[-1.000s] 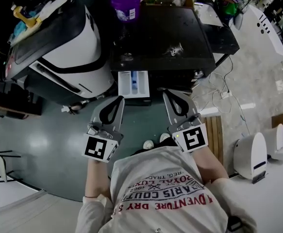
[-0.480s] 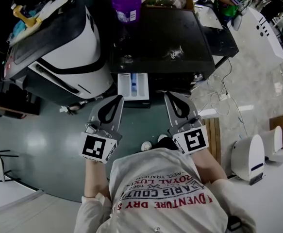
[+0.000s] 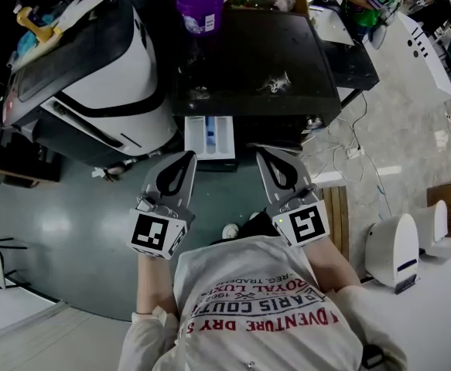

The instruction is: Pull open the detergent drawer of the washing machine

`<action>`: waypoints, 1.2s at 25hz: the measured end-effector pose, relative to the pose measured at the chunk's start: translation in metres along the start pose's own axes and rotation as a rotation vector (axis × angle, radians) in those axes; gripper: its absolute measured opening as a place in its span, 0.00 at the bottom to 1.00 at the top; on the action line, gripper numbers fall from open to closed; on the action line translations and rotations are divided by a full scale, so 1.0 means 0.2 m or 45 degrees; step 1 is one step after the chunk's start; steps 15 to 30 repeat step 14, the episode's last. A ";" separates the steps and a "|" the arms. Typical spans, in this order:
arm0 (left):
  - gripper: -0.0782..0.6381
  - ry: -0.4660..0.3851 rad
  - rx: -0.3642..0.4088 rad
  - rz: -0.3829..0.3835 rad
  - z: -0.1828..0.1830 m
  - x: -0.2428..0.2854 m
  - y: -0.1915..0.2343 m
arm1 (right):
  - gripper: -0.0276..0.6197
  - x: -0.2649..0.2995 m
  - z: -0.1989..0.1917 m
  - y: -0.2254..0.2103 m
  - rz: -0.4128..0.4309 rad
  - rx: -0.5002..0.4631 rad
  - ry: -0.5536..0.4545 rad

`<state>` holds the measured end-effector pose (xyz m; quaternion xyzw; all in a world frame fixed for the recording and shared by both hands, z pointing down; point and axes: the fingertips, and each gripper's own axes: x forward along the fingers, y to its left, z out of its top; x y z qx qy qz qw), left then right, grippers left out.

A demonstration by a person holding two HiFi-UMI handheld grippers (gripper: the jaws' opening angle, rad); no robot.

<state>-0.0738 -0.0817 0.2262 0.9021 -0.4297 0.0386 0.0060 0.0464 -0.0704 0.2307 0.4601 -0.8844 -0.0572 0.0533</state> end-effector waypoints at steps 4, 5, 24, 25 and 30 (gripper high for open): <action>0.11 0.011 -0.006 0.003 -0.01 0.00 0.00 | 0.04 0.01 -0.03 0.00 0.005 0.009 0.017; 0.11 0.011 -0.007 0.002 0.00 0.00 0.00 | 0.04 0.02 -0.03 0.01 0.006 0.008 0.017; 0.11 0.023 -0.021 0.002 -0.01 0.01 -0.02 | 0.04 0.02 -0.03 0.02 0.020 0.024 0.018; 0.11 0.023 -0.021 0.002 -0.01 0.01 -0.02 | 0.04 0.02 -0.03 0.02 0.020 0.024 0.018; 0.11 0.023 -0.021 0.002 -0.01 0.01 -0.02 | 0.04 0.02 -0.03 0.02 0.020 0.024 0.018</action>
